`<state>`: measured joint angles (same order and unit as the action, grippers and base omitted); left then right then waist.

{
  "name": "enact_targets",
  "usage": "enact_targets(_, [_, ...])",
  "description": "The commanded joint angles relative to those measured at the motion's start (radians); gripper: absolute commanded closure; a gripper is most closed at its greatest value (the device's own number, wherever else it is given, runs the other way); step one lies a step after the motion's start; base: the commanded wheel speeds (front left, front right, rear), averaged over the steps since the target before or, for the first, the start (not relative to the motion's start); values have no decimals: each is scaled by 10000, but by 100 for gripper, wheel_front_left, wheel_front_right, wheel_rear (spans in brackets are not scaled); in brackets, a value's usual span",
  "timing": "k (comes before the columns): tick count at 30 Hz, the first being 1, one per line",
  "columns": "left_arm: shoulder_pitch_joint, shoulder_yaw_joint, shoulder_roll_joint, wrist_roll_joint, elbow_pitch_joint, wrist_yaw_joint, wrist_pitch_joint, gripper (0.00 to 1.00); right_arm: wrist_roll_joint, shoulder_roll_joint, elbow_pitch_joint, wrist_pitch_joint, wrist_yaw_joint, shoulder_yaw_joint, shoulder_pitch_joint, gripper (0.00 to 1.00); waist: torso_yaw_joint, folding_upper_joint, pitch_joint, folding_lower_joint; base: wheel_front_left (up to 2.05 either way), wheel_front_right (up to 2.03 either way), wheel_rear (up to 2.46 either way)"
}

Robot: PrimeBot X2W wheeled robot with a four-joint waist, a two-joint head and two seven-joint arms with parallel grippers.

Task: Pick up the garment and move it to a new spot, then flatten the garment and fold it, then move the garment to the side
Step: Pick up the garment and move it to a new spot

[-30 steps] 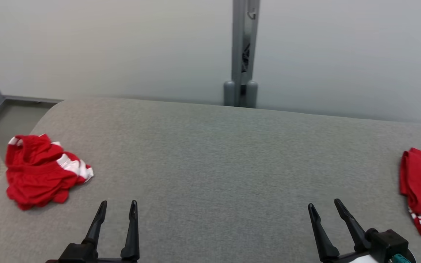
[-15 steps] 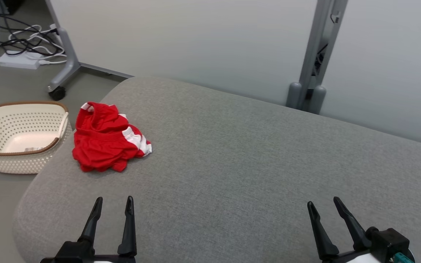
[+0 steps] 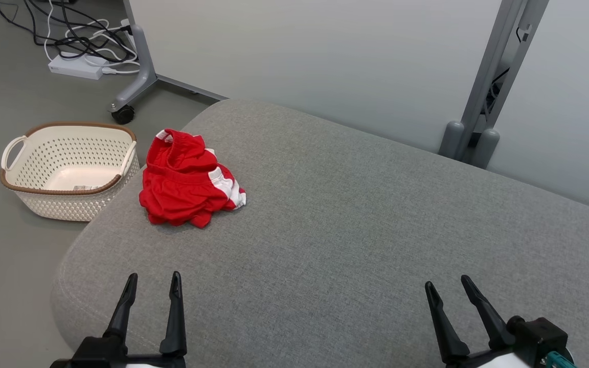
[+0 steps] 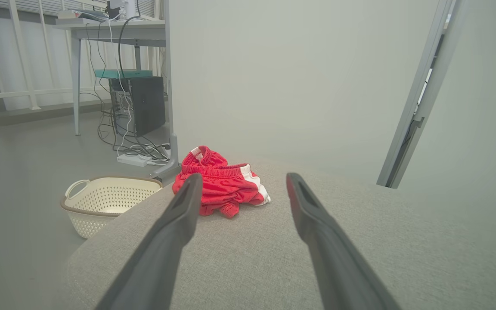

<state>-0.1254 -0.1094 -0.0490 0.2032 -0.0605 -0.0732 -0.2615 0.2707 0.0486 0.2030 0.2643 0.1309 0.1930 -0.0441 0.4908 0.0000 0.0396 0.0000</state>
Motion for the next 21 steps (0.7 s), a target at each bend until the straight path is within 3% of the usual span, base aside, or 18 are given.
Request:
enact_targets(1, [62,53,-35,13,51,-71,-40,0,-36,45,21,8,-4,-11,107,0,10,0,-16,0,0,0,0])
enact_targets(13, [653,205,-36,92,-291,96,-39,0,-288,45,-37,8,-4,-159,-24,0,-118,0,-348,0,0,0,0])
enact_targets(18, [1667,388,-33,366,-678,144,-39,0,-680,49,-14,8,-4,-154,376,0,-366,0,-1023,0,0,0,0])
enact_targets(21, [2724,739,-34,545,-1252,413,-40,0,-848,181,75,8,-4,-59,729,0,-598,0,-1562,0,0,0,0])
